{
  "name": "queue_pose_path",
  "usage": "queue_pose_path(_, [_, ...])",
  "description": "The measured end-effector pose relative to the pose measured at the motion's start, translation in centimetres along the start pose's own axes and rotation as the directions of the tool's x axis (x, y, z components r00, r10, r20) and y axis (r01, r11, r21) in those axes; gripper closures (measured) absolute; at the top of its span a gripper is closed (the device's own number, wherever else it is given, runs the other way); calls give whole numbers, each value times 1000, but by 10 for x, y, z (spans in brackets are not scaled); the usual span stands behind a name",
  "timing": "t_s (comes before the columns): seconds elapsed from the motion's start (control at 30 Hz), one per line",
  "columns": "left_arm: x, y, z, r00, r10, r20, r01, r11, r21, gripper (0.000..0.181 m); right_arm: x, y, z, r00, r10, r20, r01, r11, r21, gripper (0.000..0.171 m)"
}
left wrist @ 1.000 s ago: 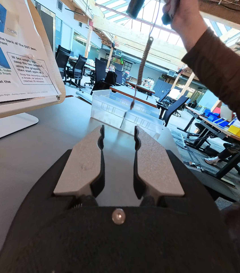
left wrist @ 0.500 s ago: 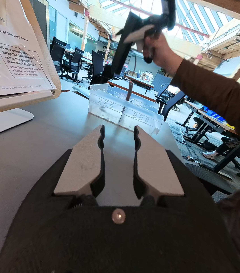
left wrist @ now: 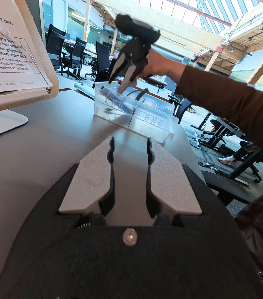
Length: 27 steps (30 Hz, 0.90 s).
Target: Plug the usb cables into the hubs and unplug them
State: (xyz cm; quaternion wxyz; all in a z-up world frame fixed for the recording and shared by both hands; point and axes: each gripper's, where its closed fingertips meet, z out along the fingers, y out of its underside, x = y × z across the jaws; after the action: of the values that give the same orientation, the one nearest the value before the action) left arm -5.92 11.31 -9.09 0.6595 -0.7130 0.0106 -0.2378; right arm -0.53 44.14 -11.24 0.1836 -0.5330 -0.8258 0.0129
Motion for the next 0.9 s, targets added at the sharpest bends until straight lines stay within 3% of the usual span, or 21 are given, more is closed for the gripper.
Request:
queue_pose_path(0.27, [2, -1, 0, 1000, 13, 2, -13, 1000, -6, 143, 14, -30, -65, 991, 120, -63, -107, 978, 182, 130])
queue_pose_path(0.37, [0, 3, 1, 1000, 5, 9, -4, 1000, -22, 143, -21, -66, -84, 988, 153, 31, -155, 935, 319, 129])
queue_pose_path(0.5, [-3, 13, 5, 1000, 14, 20, -13, 998, -67, 142, -108, -124, -100, 969, 84, 234, -190, 858, 477, 121])
queue_pose_path(0.63, [-5, 18, 6, 997, 61, 42, -56, 993, -103, 142, -199, -163, -90, 926, -29, 376, -227, 754, 617, 118])
queue_pose_path(0.7, [-6, 17, 4, 996, 74, 51, -69, 992, -103, 142, -225, -176, -66, 910, -59, 411, -255, 703, 664, 118])
queue_pose_path(0.77, [-8, 17, 3, 996, 70, 55, -64, 993, -99, 143, -234, -182, -34, 889, -41, 455, -310, 678, 667, 116])
queue_pose_path(0.87, [-12, 18, 2, 995, 67, 70, -60, 993, -102, 143, -230, -181, -8, 842, 5, 539, -435, 598, 673, 132])
queue_pose_path(0.9, [-14, 20, 2, 995, 69, 77, -61, 992, -112, 143, -232, -180, -11, 813, -16, 583, -463, 590, 662, 126])
